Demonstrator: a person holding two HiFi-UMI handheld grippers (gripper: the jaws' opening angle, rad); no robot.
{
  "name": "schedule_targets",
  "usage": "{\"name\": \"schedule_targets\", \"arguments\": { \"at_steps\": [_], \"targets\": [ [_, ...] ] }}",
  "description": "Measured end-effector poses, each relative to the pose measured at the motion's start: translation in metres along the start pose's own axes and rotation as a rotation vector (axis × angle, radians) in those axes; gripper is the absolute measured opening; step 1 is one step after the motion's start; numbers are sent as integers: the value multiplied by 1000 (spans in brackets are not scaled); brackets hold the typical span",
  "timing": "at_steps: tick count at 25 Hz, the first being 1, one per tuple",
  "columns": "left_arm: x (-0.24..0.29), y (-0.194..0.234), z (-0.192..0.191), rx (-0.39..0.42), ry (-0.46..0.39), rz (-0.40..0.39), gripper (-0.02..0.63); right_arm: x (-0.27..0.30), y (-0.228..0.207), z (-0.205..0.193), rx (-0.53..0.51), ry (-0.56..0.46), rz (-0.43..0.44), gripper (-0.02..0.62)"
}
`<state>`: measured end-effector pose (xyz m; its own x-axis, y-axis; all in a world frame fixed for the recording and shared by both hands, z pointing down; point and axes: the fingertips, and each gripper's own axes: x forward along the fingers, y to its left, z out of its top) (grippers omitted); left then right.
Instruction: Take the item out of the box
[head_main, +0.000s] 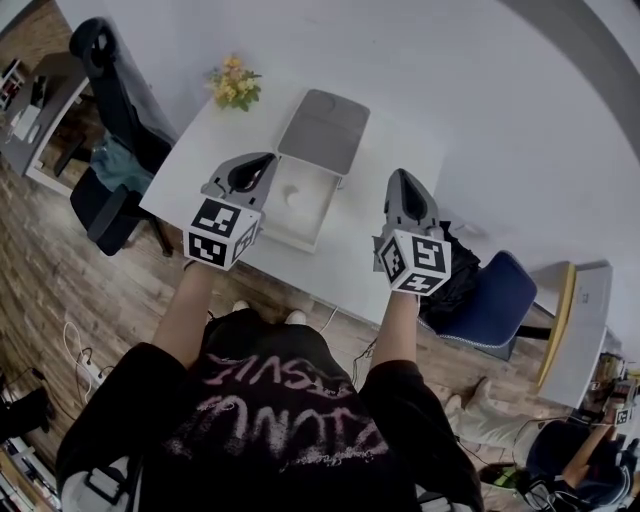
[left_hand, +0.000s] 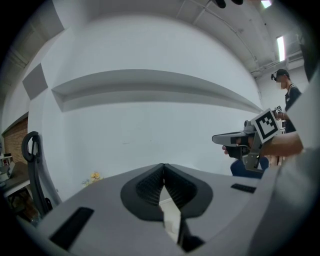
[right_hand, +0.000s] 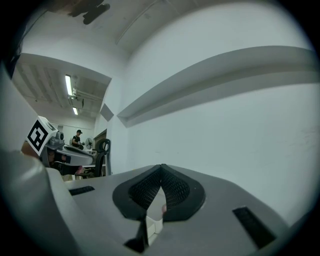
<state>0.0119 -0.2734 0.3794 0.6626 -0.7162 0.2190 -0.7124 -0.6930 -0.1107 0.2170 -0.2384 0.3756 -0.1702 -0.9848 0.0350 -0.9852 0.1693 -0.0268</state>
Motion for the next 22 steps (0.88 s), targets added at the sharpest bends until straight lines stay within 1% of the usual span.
{"name": "schedule_targets", "arguments": {
  "at_steps": [4,14,19,22],
  "targets": [
    [-4,7,3,-2,-10,-11,3,0,9,4,-14,2,-12,7],
    [3,22,4,27,-22,-94,3,10,26,6,-20,-4,-71,8],
    [4,30,5,17,-29,-115,3,17,36,10,-35,-6,-81,8],
    [5,31,1,17,-15,-115,5,19,40,10,-39,-5,-82,6]
  ]
}}
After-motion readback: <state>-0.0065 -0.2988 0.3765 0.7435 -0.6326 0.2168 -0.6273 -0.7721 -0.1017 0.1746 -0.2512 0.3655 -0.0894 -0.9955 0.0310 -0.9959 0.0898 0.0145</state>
